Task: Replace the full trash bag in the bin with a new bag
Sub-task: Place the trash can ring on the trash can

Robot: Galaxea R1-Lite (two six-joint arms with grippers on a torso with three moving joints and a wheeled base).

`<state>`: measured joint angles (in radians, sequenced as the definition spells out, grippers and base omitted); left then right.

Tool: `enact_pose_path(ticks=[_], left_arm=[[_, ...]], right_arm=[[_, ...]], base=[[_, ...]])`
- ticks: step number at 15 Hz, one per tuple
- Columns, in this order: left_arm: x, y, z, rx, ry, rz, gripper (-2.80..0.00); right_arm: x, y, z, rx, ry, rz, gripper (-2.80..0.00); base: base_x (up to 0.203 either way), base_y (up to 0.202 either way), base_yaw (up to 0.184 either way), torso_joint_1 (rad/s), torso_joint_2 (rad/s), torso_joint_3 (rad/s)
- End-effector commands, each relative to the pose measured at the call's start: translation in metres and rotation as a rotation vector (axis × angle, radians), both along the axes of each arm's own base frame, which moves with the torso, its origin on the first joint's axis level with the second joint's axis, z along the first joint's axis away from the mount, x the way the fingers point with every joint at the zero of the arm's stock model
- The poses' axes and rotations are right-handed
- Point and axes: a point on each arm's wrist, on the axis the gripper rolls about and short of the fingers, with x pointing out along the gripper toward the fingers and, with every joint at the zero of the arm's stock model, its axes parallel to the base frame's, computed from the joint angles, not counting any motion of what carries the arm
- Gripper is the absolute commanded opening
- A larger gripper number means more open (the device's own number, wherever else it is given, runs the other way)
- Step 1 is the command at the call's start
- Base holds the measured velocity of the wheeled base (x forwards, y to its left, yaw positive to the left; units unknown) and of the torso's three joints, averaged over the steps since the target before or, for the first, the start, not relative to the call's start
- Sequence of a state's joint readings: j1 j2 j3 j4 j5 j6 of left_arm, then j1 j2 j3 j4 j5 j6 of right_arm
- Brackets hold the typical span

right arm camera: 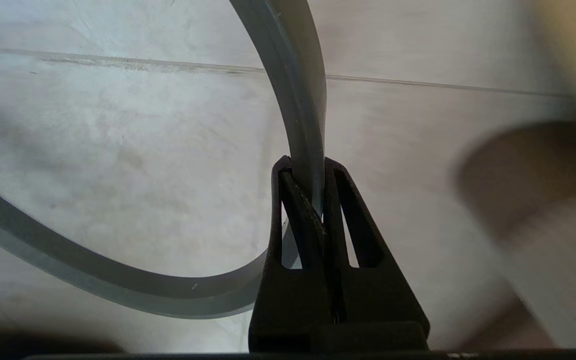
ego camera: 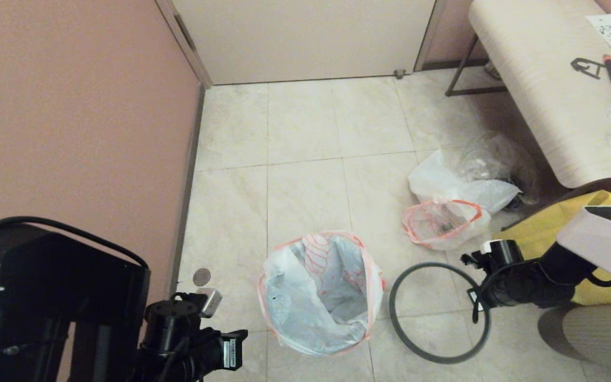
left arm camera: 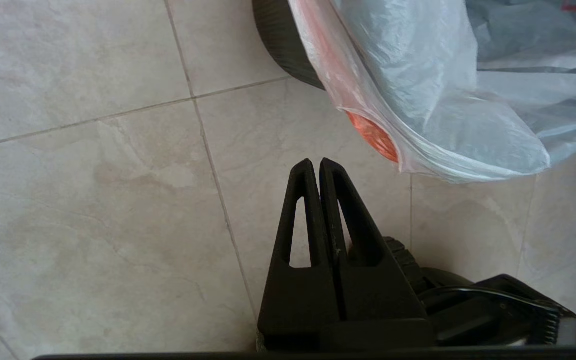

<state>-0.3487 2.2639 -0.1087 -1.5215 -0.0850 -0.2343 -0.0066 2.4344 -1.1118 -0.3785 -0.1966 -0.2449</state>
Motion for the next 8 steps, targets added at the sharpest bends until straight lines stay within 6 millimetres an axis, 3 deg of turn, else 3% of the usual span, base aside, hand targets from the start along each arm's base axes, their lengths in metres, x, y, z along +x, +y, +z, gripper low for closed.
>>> enact_pose_path(ticks=[1, 8], left_arm=[[-0.001, 0.0, 0.005, -0.012, -0.019, -0.002, -2.8], [0.001, 0.0, 0.001, -0.009, -0.007, 0.003, -2.8]], right_arm=[[-0.017, 0.007, 0.057, -0.011, -0.1, 0.008, -2.8], [-0.084, 0.035, 0.167, 0.004, -0.254, 0.016, -2.8]], base=[[0.0, 0.0, 0.0, 0.0, 0.0, 0.0], [0.0, 0.0, 0.0, 0.0, 0.0, 0.0]])
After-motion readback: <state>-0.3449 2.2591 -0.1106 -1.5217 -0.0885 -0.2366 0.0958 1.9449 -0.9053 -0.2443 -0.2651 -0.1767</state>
